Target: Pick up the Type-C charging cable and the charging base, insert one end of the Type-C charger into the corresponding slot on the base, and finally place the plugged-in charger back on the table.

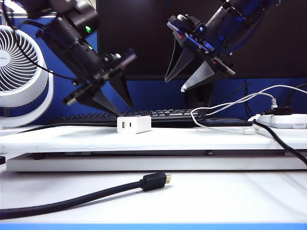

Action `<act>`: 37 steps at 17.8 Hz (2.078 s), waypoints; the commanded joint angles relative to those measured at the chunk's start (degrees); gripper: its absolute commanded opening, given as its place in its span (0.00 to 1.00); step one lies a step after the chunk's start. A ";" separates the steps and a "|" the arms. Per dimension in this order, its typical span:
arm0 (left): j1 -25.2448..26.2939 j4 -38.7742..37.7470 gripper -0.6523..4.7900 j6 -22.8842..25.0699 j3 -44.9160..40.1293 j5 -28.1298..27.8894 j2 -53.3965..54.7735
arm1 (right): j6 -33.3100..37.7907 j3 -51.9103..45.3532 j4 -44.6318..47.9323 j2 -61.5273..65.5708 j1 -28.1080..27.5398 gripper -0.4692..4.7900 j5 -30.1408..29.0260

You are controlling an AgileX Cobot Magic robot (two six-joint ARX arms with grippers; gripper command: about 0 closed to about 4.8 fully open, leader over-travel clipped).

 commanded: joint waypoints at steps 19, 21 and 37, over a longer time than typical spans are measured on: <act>-4.07 -7.67 0.32 10.34 3.89 -6.51 3.45 | -14.14 0.72 -10.97 -1.64 0.07 0.55 -0.11; -6.05 -6.95 0.32 15.08 4.85 0.87 3.45 | -14.14 0.72 -10.95 -1.64 0.07 0.55 -0.02; -6.47 -19.91 1.00 78.36 21.55 -4.26 4.70 | -14.21 0.72 -14.78 -6.56 0.07 0.63 0.15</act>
